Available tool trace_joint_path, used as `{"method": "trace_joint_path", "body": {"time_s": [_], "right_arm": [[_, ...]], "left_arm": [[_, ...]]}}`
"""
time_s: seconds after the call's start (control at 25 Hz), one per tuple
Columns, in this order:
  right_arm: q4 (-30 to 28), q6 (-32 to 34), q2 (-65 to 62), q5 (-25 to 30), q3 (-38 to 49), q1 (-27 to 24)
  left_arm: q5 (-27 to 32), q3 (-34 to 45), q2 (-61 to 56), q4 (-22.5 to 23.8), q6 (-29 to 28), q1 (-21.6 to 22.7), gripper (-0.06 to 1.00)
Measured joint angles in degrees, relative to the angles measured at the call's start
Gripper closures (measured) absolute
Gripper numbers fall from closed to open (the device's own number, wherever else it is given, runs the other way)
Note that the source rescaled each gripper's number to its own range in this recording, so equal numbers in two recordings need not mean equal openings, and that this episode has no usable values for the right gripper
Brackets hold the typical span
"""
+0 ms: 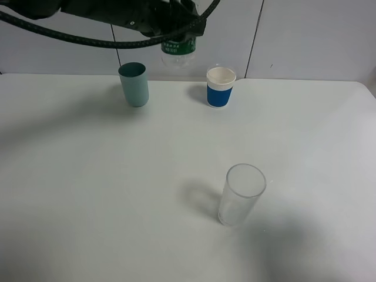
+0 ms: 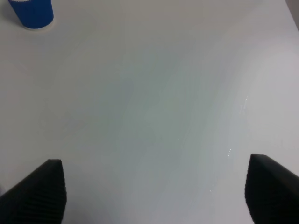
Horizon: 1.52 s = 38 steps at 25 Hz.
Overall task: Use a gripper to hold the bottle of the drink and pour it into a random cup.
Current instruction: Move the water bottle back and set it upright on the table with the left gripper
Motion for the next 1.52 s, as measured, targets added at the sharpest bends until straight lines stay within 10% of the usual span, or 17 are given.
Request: {"method": "trace_joint_path", "body": {"time_s": [0.12, 0.36, 0.76, 1.16, 1.52], "right_arm": [[0.0, 0.0, 0.0, 0.0, 0.0, 0.0], [0.0, 0.0, 0.0, 0.0, 0.0, 0.0], [0.0, 0.0, 0.0, 0.0, 0.0, 0.0], [0.0, 0.0, 0.0, 0.0, 0.0, 0.0], [0.0, 0.0, 0.0, 0.0, 0.0, 0.0]], "left_arm": [[5.6, 0.0, 0.0, 21.1, -23.8, -0.1, 0.94], [9.0, 1.4, 0.0, 35.7, -31.8, -0.1, 0.94], [0.3, 12.0, 0.0, 39.6, -27.6, -0.8, 0.94], [-36.8, 31.4, -0.1, 40.9, -27.7, 0.1, 0.94], [-45.1, 35.2, 4.6, 50.8, -43.9, 8.5, 0.94]]}}
